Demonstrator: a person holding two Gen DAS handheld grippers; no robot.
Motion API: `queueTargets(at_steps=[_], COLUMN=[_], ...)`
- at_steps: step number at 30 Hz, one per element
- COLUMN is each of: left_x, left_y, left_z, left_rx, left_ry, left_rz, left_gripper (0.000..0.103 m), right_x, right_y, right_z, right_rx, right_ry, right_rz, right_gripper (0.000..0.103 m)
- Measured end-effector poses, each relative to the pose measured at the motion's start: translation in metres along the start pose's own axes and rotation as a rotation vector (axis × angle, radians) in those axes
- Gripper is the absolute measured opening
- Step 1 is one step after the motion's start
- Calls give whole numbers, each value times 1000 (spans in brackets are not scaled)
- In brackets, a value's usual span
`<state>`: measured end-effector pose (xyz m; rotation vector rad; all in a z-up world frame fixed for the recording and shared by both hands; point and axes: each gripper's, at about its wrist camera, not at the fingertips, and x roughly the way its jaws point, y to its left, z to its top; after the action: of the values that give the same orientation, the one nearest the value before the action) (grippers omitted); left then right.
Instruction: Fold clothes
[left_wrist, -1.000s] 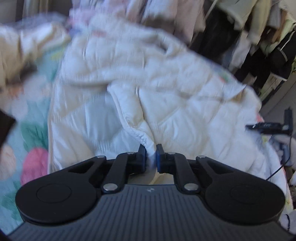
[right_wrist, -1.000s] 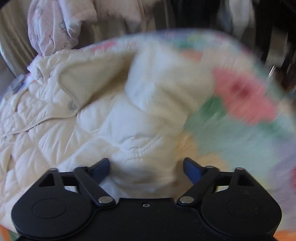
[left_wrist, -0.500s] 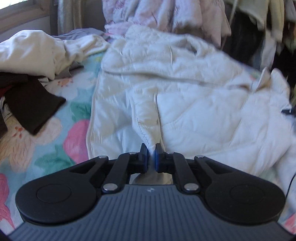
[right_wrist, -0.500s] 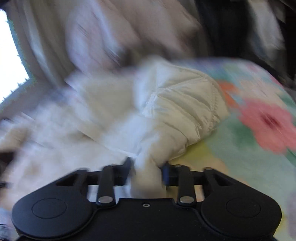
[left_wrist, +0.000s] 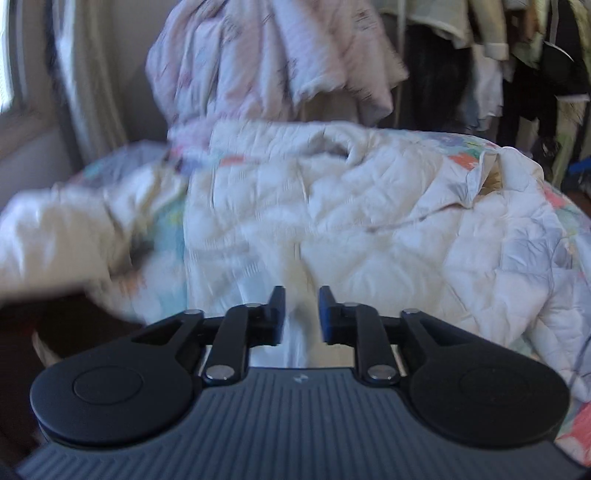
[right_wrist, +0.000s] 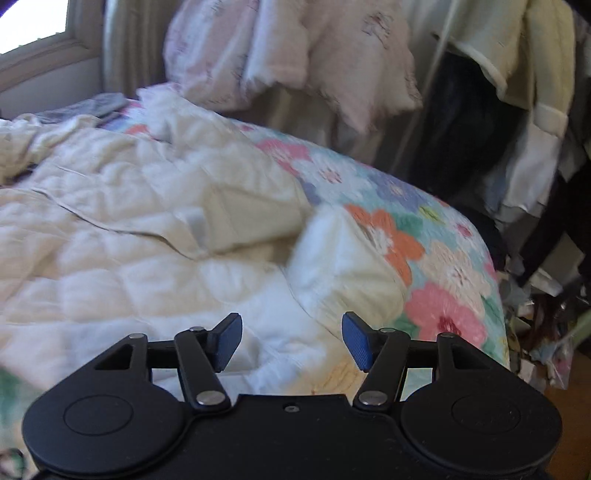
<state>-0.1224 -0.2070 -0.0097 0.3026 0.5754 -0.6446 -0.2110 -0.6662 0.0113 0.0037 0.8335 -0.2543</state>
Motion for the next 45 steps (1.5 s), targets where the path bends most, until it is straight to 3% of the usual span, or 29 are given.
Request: queueTargets(at_steps=[2,5,7,9,11,12,13,15,16,20,24,26,30,37,38,40,41,42,45], left_x=[-9,-17,-11,-1,11,17,24,42,50,84,123,144,195,261,267,279,286,292,306], left_y=[1,8,6,-4,-21,-32,-42,-65,-75,-112,-153,-169,-194,-245,-252,-263,-266,-268,-262], left_z=[16,43,63,79,87,88,89,91,92,104,114,118,127,137,138,139,140,141,149], left_rx=[37,51,100,192,324,385,429,484,494,477,530,535,476,483,489,483,460,427,294], left_ry=[-27,-42,-17,14,17,14,24,57,55,-4,-79,-103,-67,-77,-73,-46,-21,2,35], left_rz=[10,-90,-174,-241,-303,-325,-344,-380,-401,-488,-373,-399,-504,-590,-612,-657,-678,-701,-775], left_gripper=[36,41,41,29,25,25,25,25,25,27,27,27,27,27,25,5,5,5,5], right_x=[-18,-38,-43,-45,-44,-41,-36,-22,-14,25,62,73,98,143,144,140,137,133,122], right_y=[-3,-6,-2,4,5,4,3,2,2,5,-9,-24,-44,-81,-87,-96,-98,-100,-109], right_z=[11,18,23,26,28,30,32,34,34,31,26,24,18,-20,-26,-34,-37,-38,-40], right_rx=[82,171,147,75,34,25,27,49,69,115,189,242,269,294,323,386,399,411,504], right_ry=[32,104,147,172,163,153,142,105,79,8,11,11,38,133,125,86,68,51,6], right_rz=[86,222,215,160,124,113,108,105,112,108,60,92,105,15,30,75,93,108,178], right_gripper=[66,66,66,65,62,49,30,17,16,16,19,20,22,20,20,20,21,23,42])
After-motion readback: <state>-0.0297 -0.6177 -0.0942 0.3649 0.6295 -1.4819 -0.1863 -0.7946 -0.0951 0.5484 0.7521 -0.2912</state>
